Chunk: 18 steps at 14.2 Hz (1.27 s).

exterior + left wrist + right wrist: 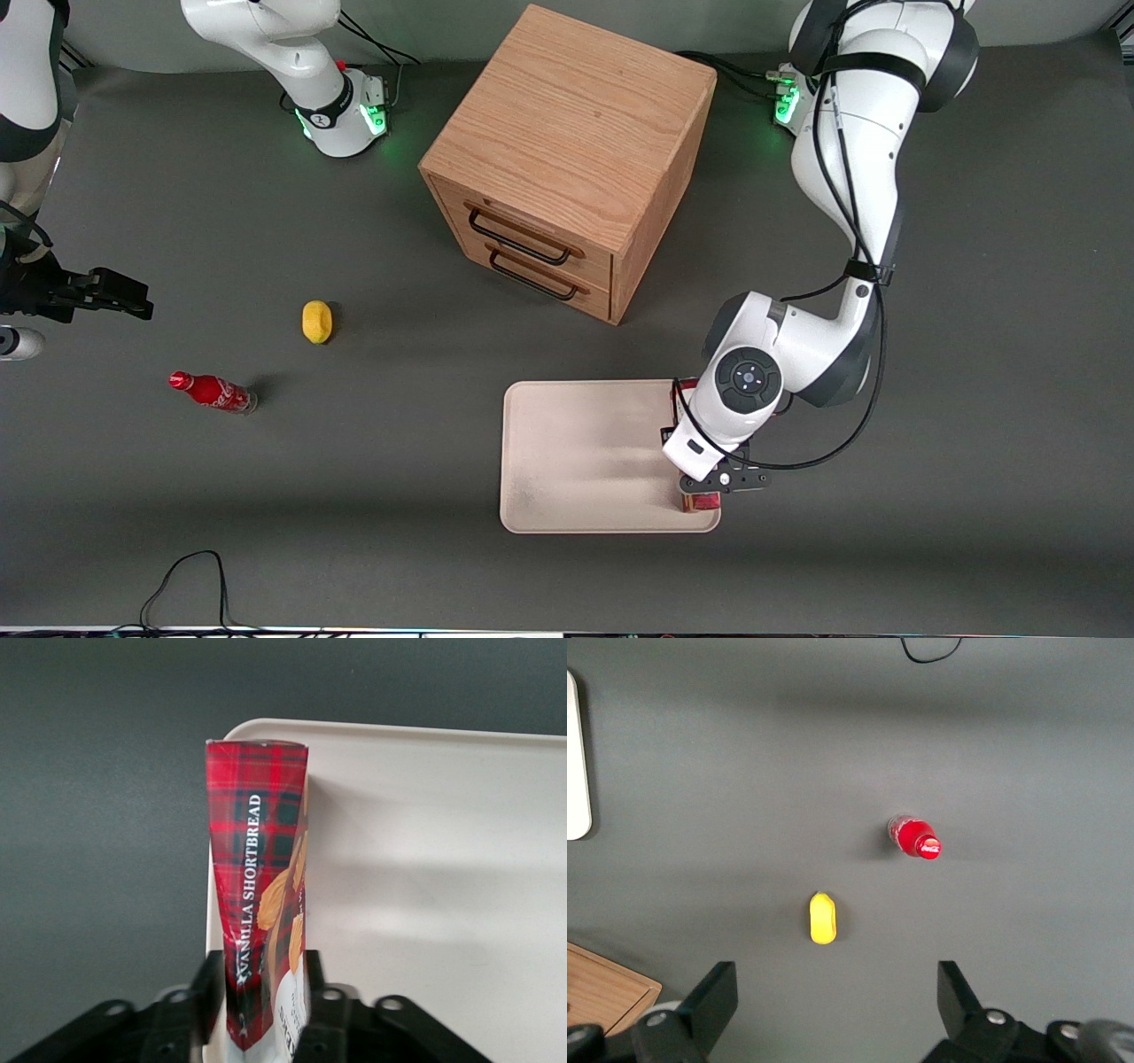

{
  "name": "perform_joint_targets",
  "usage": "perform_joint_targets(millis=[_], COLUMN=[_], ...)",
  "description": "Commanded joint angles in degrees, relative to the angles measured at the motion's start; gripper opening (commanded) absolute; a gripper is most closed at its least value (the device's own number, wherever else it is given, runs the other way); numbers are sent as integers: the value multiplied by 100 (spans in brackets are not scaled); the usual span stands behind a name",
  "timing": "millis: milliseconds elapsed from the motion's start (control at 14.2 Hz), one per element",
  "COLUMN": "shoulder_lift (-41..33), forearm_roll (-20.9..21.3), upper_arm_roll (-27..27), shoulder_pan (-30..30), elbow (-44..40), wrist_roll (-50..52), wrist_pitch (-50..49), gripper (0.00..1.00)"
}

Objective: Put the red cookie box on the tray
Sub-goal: 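Open the left gripper to release the box onto the tray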

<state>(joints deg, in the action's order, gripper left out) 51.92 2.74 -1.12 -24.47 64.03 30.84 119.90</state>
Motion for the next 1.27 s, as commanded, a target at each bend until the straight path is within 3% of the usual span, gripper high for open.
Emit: perform_joint_targets(millis=[0,918,1201], shoulder_lift=[-208,-2572,-3169], forearm_roll=[-54,43,-150], upper_arm_roll=[50,103,68], shoulder_pan=[-58,39,644], elbow=[57,13,407], wrist_roll=[98,151,-235], wrist_pitch=[-80,-2425,-2911], gripper=[100,100,100])
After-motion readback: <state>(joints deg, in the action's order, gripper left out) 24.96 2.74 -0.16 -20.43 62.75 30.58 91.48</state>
